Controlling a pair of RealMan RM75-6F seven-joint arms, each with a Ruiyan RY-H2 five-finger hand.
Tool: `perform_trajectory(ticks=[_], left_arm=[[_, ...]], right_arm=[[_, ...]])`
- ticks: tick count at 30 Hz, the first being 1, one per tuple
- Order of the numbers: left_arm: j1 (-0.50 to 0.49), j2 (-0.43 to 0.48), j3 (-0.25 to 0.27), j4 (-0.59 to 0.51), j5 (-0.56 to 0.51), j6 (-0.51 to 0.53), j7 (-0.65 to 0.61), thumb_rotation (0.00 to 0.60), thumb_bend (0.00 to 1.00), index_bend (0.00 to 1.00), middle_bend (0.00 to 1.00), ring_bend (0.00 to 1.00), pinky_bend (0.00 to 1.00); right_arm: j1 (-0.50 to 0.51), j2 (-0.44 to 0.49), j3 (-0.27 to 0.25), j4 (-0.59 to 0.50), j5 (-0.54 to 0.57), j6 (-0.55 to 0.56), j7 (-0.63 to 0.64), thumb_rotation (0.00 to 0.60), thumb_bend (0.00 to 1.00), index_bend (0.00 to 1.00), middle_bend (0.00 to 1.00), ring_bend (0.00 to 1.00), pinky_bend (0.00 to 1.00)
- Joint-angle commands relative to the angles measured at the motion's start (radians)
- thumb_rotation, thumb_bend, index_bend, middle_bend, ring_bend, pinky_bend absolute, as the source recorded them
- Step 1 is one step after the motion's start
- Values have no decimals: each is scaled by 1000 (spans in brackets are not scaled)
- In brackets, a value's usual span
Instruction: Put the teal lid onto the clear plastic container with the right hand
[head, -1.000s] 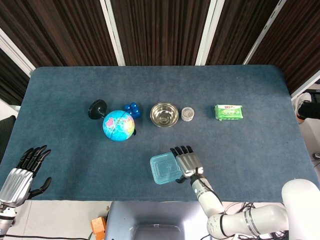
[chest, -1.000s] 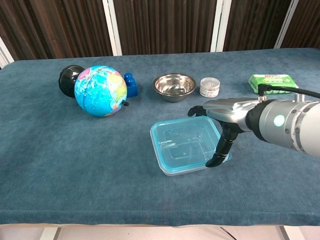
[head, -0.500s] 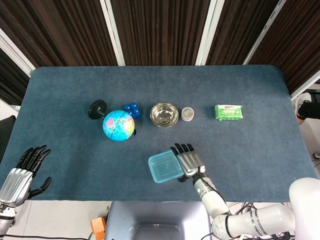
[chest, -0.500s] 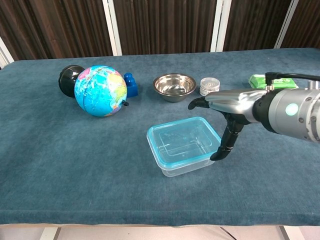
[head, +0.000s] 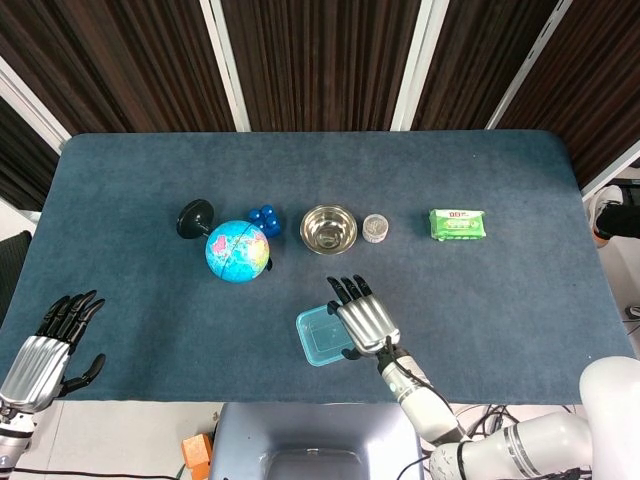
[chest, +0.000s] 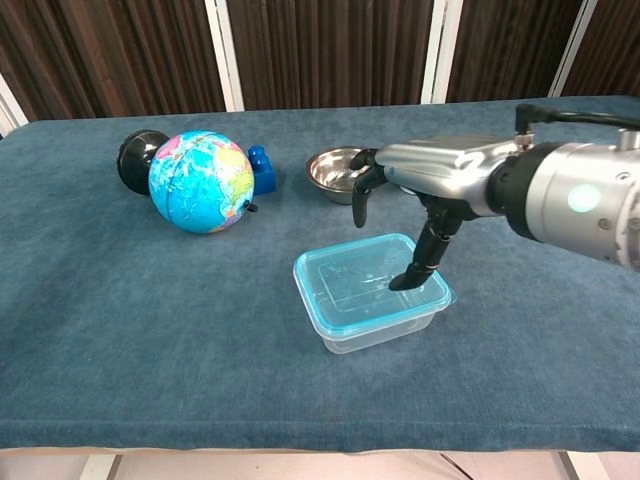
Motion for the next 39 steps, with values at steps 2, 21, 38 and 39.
perform_trajectory(ticks=[2,21,38,39], left_arm=[[-1,1,-3,1,-7,-4,-3,600,385,0,7,0,4],[-3,6,-5,8,-14,-7,-24,600,385,0,7,0,4],[-3,4,-10,12,-23,-9,-24,600,383,0,7,0,4],[-3,4,-11,12,-25,-9,-21,600,383,0,8,0,4]], right_arm=[[62,-71,50,15,104,35,-97,600,42,383,0,0,0],[135,-223,96,117,205,118,-229,600,42,362,0,0,0],[159,-241,113,148,276,92,-266,600,42,355,0,0,0],[160,-242,114,149,278,91,-267,600,42,355,0,0,0]])
